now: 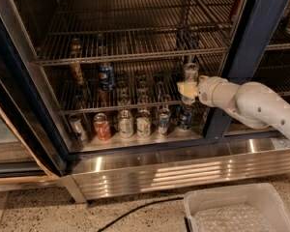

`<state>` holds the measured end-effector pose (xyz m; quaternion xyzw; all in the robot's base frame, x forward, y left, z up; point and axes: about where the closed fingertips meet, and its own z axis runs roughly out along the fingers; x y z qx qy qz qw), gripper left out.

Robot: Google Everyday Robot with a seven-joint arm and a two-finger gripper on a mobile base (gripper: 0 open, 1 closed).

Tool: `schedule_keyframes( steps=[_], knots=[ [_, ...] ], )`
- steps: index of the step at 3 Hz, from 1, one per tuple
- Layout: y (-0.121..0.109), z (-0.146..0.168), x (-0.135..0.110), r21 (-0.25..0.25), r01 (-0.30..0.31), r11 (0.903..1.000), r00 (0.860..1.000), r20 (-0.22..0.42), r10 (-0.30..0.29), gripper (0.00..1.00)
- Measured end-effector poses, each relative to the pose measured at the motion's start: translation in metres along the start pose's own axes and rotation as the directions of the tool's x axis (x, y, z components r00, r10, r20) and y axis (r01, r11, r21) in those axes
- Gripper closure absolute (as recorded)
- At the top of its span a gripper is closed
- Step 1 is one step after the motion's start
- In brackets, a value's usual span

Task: Pick redbull can from middle shelf of fridge

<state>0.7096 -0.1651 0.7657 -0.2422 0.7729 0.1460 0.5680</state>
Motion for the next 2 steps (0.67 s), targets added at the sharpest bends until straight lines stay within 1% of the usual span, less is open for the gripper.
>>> schedule_keyframes(
  steps=[1, 2],
  knots=[
    [0.014, -0.002, -0.007, -0.042, 0.023, 0.9988, 0.999, 0.026, -0.022, 1.00],
    [0.032, -0.014, -0.016, -0.141, 0.032, 0.9894, 0.996, 0.083, -0.020, 1.00]
  ],
)
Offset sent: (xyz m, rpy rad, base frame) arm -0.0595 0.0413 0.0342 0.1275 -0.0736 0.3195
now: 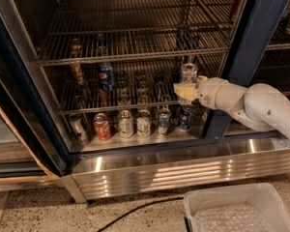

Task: Pick redbull can from middle shelf of fridge

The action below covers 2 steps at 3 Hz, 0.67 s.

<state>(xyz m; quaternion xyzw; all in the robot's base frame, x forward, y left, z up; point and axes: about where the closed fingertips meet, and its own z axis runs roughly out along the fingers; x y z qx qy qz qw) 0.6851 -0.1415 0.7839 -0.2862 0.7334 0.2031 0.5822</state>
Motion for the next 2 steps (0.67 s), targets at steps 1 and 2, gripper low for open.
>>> schedule_keyframes(
  steps=[1, 2],
  knots=[
    [0.026, -0.011, -0.016, -0.141, 0.014, 0.9899, 0.998, 0.064, -0.005, 1.00],
    [0.045, -0.023, -0.020, -0.266, 0.006, 0.9639, 0.996, 0.084, 0.017, 1.00]
  ],
)
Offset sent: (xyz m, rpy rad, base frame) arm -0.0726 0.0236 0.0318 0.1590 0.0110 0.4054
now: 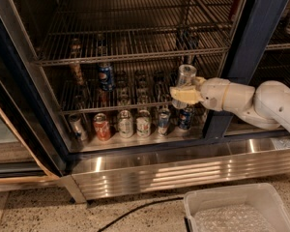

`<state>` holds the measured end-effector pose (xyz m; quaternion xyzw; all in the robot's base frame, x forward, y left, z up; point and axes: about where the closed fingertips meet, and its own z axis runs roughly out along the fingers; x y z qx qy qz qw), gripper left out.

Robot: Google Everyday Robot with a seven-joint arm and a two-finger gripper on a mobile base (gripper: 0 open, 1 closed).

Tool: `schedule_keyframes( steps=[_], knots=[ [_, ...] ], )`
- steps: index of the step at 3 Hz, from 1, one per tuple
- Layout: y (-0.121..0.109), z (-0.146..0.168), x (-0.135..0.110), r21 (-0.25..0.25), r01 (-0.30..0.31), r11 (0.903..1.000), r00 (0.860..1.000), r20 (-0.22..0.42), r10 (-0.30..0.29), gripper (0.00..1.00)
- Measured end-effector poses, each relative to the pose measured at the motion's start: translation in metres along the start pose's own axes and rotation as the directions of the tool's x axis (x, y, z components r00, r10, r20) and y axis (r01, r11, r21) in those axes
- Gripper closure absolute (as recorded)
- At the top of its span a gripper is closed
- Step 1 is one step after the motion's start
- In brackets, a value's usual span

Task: Pick redbull can from middle shelf of fridge

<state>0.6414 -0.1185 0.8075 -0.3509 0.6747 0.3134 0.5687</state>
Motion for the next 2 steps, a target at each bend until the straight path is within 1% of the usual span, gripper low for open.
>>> schedule_keyframes(
  steps=[1, 2],
  knots=[
    [0.0097, 0.0014, 0.0011, -0.036, 0.001, 0.9994, 1.000, -0.006, -0.001, 1.00],
    [0.0097, 0.0014, 0.0011, -0.036, 0.001, 0.9994, 1.000, -0.006, -0.001, 1.00]
  ],
)
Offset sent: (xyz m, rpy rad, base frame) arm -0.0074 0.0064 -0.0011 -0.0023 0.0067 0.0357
